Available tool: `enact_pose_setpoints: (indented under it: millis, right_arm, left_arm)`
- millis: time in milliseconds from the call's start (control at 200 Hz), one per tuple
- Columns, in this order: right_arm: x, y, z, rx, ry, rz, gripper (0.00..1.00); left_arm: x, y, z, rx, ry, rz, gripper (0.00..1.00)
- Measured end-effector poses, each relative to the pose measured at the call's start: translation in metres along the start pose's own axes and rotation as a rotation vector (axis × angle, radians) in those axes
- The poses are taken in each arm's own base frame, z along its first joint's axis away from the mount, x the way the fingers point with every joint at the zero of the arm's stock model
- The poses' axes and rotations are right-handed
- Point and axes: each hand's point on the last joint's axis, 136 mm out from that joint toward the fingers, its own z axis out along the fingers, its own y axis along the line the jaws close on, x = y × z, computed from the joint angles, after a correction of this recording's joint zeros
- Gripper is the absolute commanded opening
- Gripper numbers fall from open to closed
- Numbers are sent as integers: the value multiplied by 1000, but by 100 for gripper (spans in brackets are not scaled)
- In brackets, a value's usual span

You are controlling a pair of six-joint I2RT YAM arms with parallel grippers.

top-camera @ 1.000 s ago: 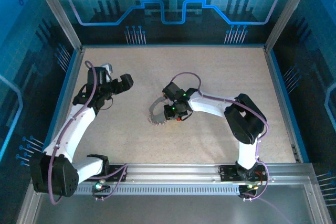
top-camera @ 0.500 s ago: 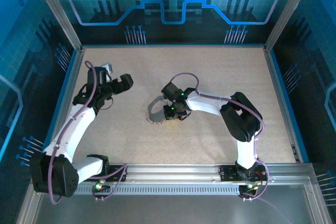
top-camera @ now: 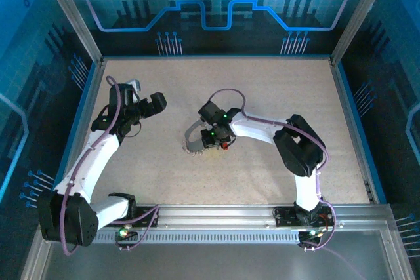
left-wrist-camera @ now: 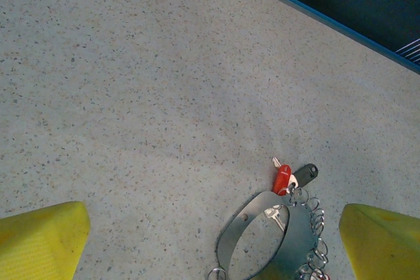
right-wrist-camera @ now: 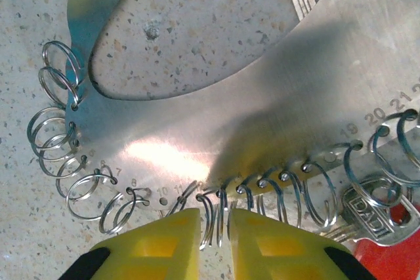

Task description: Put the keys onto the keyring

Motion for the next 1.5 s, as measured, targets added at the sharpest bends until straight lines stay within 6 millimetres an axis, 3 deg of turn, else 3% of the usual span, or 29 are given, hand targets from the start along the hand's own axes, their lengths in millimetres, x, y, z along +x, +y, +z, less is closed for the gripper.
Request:
enact_pose_setpoints:
  millis: [430,565,800,971,1501]
  right_arm:
    - [4,-4,1,53,-6,-21,21]
    - [2,-4,-1,62,-16,-31,27]
    - [-2,-4,-3,72,-30,-37,17]
    - [-2,-2,-4,71,-32,-42,22]
    - [-1,1,-5,85,-39,-52,20]
  left_arm:
    - [1,0,0,-2,3,0,99]
    - [1,0,0,-1,4,-1,99]
    - [1,0,0,0,6,-1,99]
    - [1,0,0,0,6,-1,99]
    - [3,1,0,-2,12,-1,99]
